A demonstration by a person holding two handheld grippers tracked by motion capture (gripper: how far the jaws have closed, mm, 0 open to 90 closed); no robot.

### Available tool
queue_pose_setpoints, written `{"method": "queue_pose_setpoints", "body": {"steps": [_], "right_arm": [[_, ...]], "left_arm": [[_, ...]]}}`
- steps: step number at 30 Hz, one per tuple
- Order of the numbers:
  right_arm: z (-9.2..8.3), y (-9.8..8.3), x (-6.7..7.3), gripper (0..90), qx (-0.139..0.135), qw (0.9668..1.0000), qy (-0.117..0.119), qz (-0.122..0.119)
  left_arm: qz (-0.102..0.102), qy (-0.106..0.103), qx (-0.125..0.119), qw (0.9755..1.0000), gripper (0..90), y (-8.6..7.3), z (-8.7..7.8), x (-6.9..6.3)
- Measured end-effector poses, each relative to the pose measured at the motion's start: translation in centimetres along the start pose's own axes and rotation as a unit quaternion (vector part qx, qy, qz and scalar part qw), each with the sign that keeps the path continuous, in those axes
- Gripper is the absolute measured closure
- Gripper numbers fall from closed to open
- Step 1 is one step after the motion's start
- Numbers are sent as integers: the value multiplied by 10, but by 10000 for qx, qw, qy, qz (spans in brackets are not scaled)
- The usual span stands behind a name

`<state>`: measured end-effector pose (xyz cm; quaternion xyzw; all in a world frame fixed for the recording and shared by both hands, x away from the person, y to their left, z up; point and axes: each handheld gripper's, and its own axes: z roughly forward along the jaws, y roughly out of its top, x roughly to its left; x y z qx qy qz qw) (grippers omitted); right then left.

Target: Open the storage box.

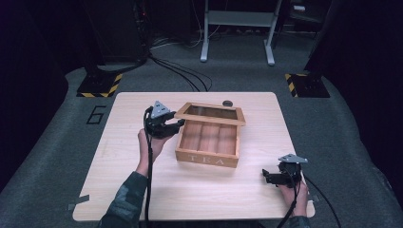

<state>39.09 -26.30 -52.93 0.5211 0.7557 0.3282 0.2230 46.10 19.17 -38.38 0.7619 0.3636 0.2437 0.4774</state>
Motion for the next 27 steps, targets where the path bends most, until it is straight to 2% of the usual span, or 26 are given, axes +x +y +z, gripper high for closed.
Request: {"method": "queue_pose_setpoints", "body": {"steps": [16,17,18,21,27], "right_arm": [[0,0,-1,40,15,10000,21,-55],[0,0,-1,40,15,10000,21,-55],[0,0,-1,40,15,10000,21,-55],[0,0,-1,39,15,10000,22,-57],[0,0,-1,39,15,10000,20,-56]], "left_arm": [[-147,-191,118,9996,497,-47,4,-7],[-158,-223,186,9995,497,-56,5,-8],[-158,-223,186,9995,500,-56,5,-8],[-186,-312,302,9989,502,-70,10,-11],[-129,-397,473,9980,495,-84,21,-16]]}}
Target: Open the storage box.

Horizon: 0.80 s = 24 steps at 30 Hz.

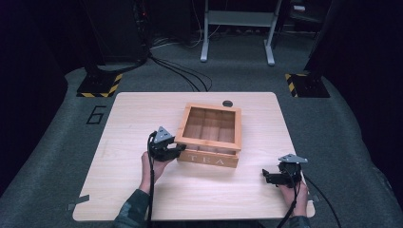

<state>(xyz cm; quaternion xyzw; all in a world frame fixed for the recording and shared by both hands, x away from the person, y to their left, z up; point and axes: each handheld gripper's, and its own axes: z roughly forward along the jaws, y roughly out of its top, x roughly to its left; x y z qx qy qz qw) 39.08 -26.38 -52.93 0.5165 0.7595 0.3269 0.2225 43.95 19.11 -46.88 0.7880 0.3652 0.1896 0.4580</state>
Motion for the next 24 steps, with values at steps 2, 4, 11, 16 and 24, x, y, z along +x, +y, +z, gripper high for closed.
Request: {"method": "queue_pose_setpoints", "body": {"steps": [2,4,11,16,24], "right_arm": [[0,0,0,40,1,10000,1,3],[0,0,0,40,-1,10000,1,4],[0,0,0,40,0,10000,1,3],[0,0,0,43,-1,10000,6,-28],[0,0,0,43,-2,10000,6,-30]], "left_arm": [[-32,4,-101,9999,491,-2,0,-1],[10,-32,-32,10000,486,-2,-2,-1],[104,43,467,9988,289,-8,-1,-8],[-46,7,518,9986,203,-25,-11,-14],[-50,181,990,9949,136,-67,-27,-19]]}}
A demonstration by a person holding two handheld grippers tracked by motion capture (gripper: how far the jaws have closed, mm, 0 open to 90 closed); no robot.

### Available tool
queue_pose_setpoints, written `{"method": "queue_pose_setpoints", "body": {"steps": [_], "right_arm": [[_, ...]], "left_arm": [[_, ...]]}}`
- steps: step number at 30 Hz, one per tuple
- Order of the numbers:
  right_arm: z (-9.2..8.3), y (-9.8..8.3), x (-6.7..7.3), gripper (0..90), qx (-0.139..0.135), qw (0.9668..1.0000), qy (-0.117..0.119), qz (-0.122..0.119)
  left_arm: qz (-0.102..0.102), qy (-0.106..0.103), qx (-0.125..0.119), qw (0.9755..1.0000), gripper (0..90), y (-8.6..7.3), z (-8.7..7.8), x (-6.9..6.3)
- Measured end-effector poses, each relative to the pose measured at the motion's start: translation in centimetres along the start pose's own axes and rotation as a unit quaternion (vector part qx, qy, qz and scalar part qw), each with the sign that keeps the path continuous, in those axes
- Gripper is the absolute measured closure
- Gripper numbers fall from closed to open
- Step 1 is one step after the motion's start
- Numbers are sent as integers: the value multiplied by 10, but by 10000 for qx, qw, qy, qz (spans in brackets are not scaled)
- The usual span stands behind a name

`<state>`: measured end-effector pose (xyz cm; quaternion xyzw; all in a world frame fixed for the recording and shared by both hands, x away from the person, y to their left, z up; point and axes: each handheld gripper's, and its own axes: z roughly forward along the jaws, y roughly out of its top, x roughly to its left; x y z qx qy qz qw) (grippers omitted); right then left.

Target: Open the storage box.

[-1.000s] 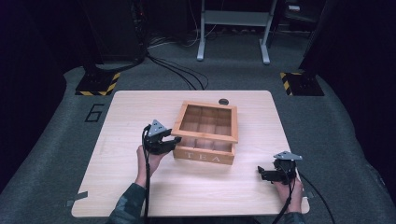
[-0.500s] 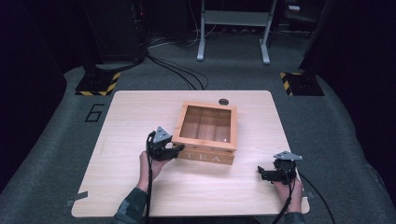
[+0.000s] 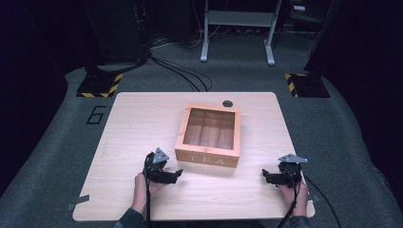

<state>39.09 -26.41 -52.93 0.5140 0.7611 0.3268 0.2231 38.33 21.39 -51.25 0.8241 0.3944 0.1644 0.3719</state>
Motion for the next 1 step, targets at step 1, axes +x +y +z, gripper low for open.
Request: {"method": "queue_pose_setpoints", "body": {"steps": [1], "right_arm": [[0,0,0,43,0,10000,0,0]], "left_arm": [[0,0,0,10000,123,0,0,0]]}}
